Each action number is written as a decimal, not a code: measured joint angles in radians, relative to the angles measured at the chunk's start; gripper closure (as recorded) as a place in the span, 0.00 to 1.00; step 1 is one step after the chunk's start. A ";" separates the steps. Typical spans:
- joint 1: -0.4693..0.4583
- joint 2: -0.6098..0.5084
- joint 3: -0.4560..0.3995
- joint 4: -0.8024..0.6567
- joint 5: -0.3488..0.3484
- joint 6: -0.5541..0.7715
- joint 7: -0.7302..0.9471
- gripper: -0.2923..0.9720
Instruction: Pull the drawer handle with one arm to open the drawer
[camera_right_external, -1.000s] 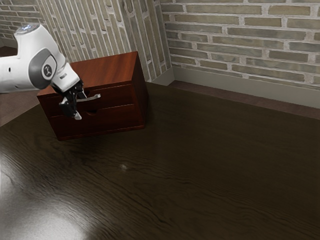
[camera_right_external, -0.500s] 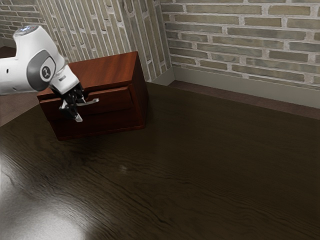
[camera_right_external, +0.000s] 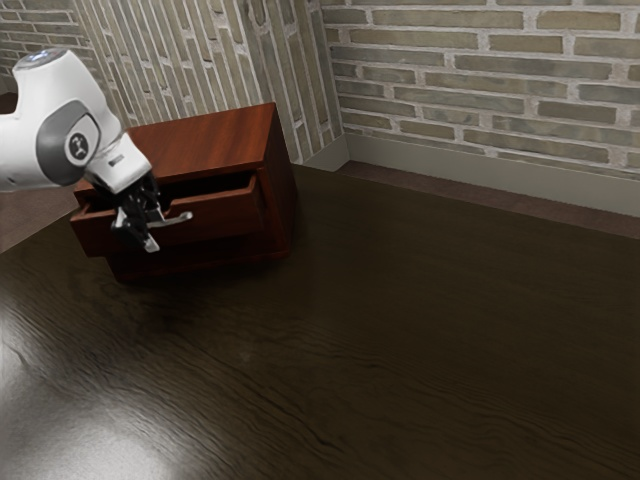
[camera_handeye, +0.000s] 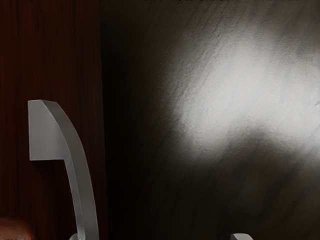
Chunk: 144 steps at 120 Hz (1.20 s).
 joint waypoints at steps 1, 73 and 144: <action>0.000 -0.002 0.000 -0.002 0.000 0.000 -0.001 0.52; -0.009 -0.171 -0.012 -0.182 0.012 0.002 -0.057 0.53; -0.298 -0.494 0.013 -0.241 -0.053 -0.088 -0.127 0.33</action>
